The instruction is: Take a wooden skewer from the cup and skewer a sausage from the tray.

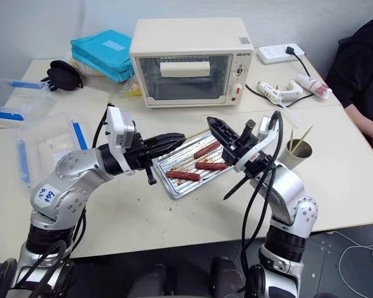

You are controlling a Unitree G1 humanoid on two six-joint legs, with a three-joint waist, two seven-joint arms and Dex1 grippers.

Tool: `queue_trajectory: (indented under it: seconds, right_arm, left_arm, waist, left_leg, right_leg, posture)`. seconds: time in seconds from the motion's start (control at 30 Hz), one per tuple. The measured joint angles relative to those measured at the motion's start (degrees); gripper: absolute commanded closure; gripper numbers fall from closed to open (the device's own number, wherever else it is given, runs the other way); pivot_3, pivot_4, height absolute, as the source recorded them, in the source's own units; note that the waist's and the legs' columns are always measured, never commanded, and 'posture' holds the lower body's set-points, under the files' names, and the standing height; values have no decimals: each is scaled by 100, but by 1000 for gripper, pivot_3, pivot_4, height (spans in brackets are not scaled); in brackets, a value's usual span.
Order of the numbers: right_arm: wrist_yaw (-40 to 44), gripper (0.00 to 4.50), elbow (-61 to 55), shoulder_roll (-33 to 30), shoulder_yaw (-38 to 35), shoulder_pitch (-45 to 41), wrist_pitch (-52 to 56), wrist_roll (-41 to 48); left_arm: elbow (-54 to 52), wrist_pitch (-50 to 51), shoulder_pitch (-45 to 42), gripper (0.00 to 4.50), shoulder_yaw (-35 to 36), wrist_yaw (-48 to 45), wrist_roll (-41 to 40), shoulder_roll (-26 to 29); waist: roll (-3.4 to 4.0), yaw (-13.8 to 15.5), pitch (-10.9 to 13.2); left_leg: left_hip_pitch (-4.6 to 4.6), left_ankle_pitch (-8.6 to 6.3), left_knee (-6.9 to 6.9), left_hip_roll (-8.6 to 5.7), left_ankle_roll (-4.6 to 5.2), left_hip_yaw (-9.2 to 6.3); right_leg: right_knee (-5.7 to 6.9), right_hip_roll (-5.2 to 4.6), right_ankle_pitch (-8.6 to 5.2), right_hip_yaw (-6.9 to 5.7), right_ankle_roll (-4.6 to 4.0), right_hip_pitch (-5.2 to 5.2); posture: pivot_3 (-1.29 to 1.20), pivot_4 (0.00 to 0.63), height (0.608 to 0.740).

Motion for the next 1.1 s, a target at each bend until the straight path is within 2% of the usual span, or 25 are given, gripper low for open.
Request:
queue_trajectory:
  seconds: [0.1, 0.23, 0.37, 0.5, 0.57, 0.63, 0.67, 0.73, 0.77, 0.83, 0.97, 1.07, 1.1]
  right_arm:
    - [48, 4500, 0, -36, 8, -9, 8, -5]
    - [187, 3392, 0, -296, 114, -6, 80, -5]
    - [244, 1995, 0, -456, 180, 44, 131, -4]
    - [449, 722, 37, -1148, 329, 102, 311, 1]
    - [569, 722, 94, -1647, 485, 136, 472, 2]
    - [1008, 722, 105, -2477, 756, 158, 796, -293]
    - [1547, 722, -9, -3080, 965, 159, 1027, -873]
    - [2392, 722, -283, -3739, 1284, 173, 1068, -1839]
    - [3138, 722, -558, -4157, 1645, 177, 882, -2699]
    - [4222, 722, -879, -4602, 2202, 190, 439, -3873]
    - [5847, 722, -988, -4813, 3229, 97, -774, -5870]
    - [6530, 722, -856, -4733, 3710, -130, -1489, -6838]
    - [6751, 722, -656, -4535, 3957, -353, -1735, -7246]
  left_arm:
    - [-3, -3, -1, 4474, 2, -1, 21, 8]
    - [-27, -14, 5, 4500, 2, -8, 106, 59]
    - [-26, -14, 61, 4500, 76, 10, 174, 116]
    - [-28, 0, 174, 4500, 359, 76, 175, 261]
    - [-49, 16, 200, 4500, 469, 95, 170, 341]
    - [-115, 106, 305, 4500, 682, 105, 100, 533]
    - [-200, 216, 445, 4500, 943, 101, -14, 747]
    - [-337, 385, 620, 4500, 1329, 82, -180, 1016]
    - [-467, 534, 740, 4500, 1579, 55, -368, 1187]
    - [-715, 764, 992, 4500, 1946, -25, -683, 1467]
    - [-1130, 1338, 1994, 4500, 2873, -449, -1423, 2177]
    - [-1388, 1592, 2640, 4500, 3510, -716, -1778, 2484]
    - [-1525, 1700, 3020, 4500, 3858, -864, -1924, 2584]
  waist:
    - [0, 1, 0]
    - [0, 1, 0]
    - [0, -1, 0]
    - [0, 8, 0]
    - [-1, 10, 0]
    - [-1, 6, 0]
    - [-1, 7, 0]
    - [-1, -8, 0]
    - [-1, -10, 0]
    - [-2, -7, 0]
    - [-5, -1, 3]
    - [-10, 12, 4]
    - [-18, 1, 2]
  left_leg:
    - [0, 0, 0, 0, 0, 0]
    - [0, 0, 0, 0, 0, 0]
    - [0, 0, 0, 0, 0, 0]
    - [0, 0, 0, -1, 0, 0]
    - [0, 0, 0, -2, 1, 0]
    - [0, 0, 0, -1, 1, 2]
    - [0, -1, 0, 1, 1, 1]
    - [2, -1, -7, 5, 1, -1]
    - [5, -1, -7, 5, 0, -3]
    - [6, -2, -8, 5, -1, -7]
    - [7, -3, -4, 1, -4, -5]
    - [8, -3, 0, -4, -4, -7]
    - [11, -3, 1, -3, -4, -6]
  right_leg:
    - [0, 0, 0, 0, 0, 0]
    - [0, 0, 0, 0, 0, 0]
    - [-1, 0, 0, 0, 0, 0]
    - [-1, -3, 0, -1, 0, 1]
    - [-2, -5, 0, -1, 0, 1]
    - [-3, -4, 0, 0, 0, 0]
    - [-5, -2, 0, 0, 0, -1]
    - [-10, -3, 0, 4, 0, -2]
    - [-10, 2, 0, 5, 0, -2]
    - [-15, 3, -1, 2, 0, 1]
    - [-12, -1, 0, 2, 0, 0]
    - [-12, -6, 0, -1, 0, 5]
    - [-13, -8, 0, -1, 0, 5]
  posture:
    - [0, 150, 740]
    - [0, 150, 740]
    - [0, 150, 740]
    - [0, 150, 740]
    - [0, 150, 740]
    - [0, 150, 740]
    - [0, 150, 740]
    - [0, 150, 740]
    - [0, 150, 740]
    - [0, 150, 740]
    - [0, 150, 740]
    - [0, 150, 740]
    - [0, 150, 740]
